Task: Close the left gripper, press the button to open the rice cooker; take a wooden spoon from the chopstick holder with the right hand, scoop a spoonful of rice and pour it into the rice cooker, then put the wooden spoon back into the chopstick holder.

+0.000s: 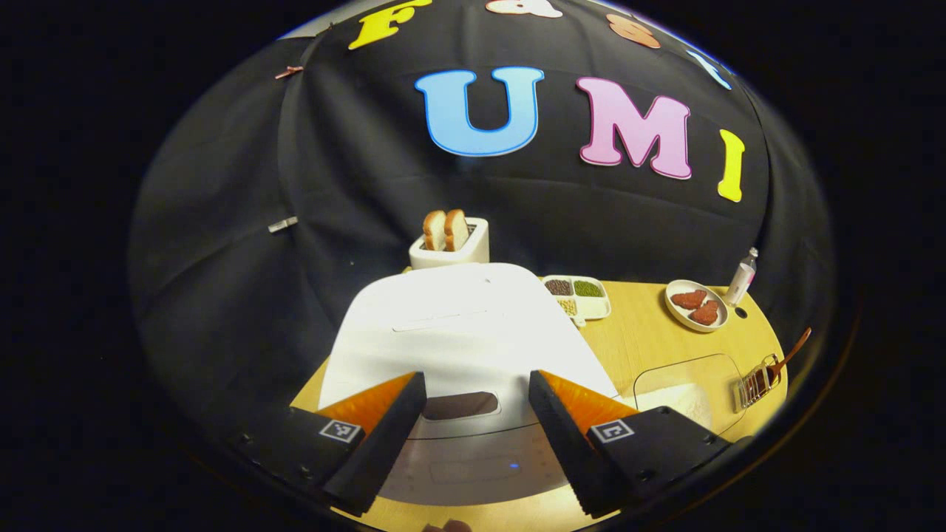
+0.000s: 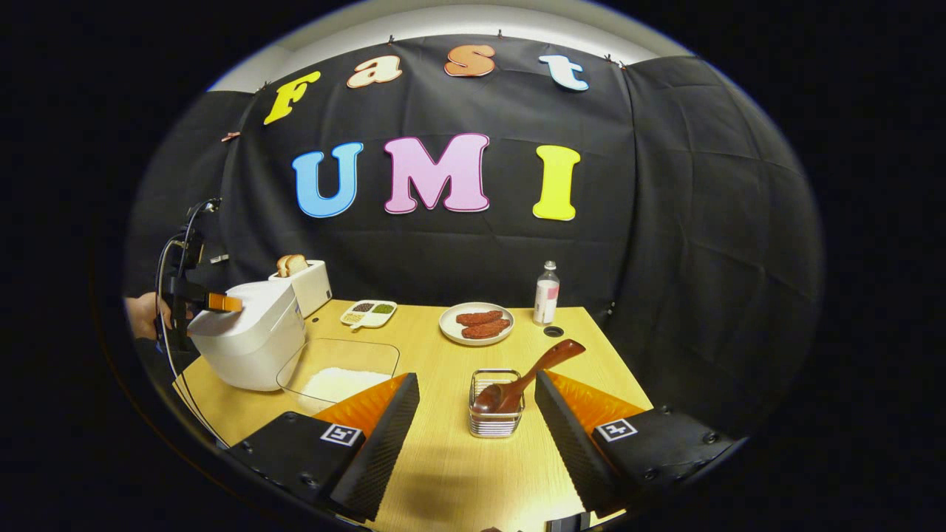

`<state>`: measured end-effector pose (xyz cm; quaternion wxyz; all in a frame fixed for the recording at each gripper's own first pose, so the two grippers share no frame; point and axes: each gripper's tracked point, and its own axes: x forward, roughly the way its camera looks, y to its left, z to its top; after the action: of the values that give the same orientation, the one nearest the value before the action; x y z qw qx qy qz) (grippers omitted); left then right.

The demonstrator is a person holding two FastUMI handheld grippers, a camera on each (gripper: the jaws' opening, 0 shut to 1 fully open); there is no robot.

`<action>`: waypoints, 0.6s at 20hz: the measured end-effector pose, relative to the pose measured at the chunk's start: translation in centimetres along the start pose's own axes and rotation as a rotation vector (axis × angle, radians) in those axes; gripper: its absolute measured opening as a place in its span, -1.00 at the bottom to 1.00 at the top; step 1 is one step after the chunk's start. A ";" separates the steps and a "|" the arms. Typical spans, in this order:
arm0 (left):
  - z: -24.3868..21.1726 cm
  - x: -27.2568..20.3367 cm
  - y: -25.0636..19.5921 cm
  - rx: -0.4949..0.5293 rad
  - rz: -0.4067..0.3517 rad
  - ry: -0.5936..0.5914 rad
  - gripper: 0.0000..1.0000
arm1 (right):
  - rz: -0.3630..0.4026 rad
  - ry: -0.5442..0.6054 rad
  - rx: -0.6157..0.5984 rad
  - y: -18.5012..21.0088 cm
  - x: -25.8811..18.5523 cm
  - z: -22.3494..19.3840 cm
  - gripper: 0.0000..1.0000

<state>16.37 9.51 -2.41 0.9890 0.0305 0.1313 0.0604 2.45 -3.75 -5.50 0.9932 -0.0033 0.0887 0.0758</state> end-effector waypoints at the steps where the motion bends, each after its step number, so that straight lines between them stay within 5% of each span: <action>1: 1.3 -1.7 -0.5 0.001 0.006 -0.049 0.94 | 0.003 -0.011 -0.006 -0.2 0.3 0.5 0.97; 7: 7.2 -12.2 -6.4 0.017 -0.027 -0.305 0.92 | 0.029 -0.077 -0.017 -2.2 1.7 5.1 0.97; 12: 9.3 -17.9 -10.2 -0.028 -0.056 -0.395 0.89 | 0.081 -0.110 0.012 -2.1 1.0 8.0 0.97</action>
<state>2.78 -3.32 10.32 0.9972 0.0243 -0.0653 0.0274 5.19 -5.50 2.21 0.9927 0.0105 0.0344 0.1153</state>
